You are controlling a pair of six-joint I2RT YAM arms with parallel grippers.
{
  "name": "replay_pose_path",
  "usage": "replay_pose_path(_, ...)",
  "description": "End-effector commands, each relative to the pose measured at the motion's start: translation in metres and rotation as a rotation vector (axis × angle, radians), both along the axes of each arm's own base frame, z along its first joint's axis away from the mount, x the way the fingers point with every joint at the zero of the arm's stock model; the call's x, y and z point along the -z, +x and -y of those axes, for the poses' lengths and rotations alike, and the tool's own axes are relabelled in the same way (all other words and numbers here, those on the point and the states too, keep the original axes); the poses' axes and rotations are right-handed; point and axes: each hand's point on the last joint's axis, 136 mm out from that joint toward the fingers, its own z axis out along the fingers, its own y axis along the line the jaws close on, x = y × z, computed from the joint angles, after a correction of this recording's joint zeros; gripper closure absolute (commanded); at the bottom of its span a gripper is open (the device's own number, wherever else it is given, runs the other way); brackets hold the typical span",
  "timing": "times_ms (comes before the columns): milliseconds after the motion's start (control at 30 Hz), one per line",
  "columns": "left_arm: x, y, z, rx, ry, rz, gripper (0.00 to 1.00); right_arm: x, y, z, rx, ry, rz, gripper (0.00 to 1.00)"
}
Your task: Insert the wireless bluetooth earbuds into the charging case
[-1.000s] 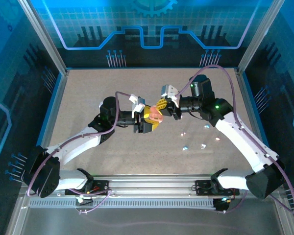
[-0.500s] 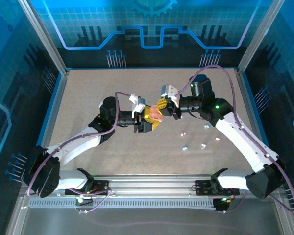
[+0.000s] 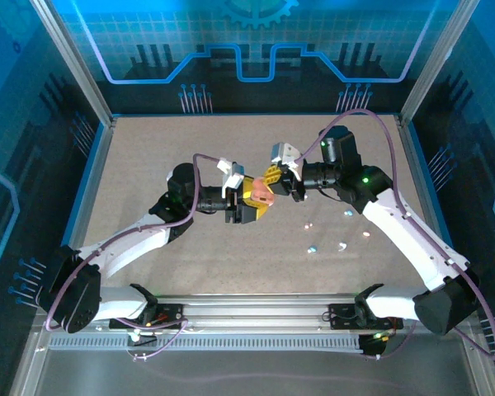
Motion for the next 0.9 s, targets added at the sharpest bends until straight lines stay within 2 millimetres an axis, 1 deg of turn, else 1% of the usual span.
replay_pose_path(0,-0.0094,-0.0015,0.0019,0.018,-0.014,0.043,0.33,-0.0019,-0.0059,-0.0010,-0.007,0.012,-0.009,0.84)
replay_pose_path(600,-0.0074,-0.0012,0.0023,0.017,-0.010,0.045,0.35,-0.0046,-0.0049,-0.0016,0.000,0.029,-0.030,0.84)
replay_pose_path(667,-0.0075,-0.0009,0.0026,0.018,-0.010,0.045,0.40,-0.0042,-0.0040,-0.0015,0.004,0.029,-0.030,0.84)
replay_pose_path(733,-0.0065,-0.0006,0.0030,0.019,-0.009,0.041,0.42,-0.0042,-0.0040,-0.0016,0.005,0.029,-0.032,0.84)
replay_pose_path(867,-0.0076,-0.0003,0.0029,0.017,-0.013,0.044,0.49,-0.0029,-0.0045,-0.0013,0.002,0.026,-0.034,0.84)
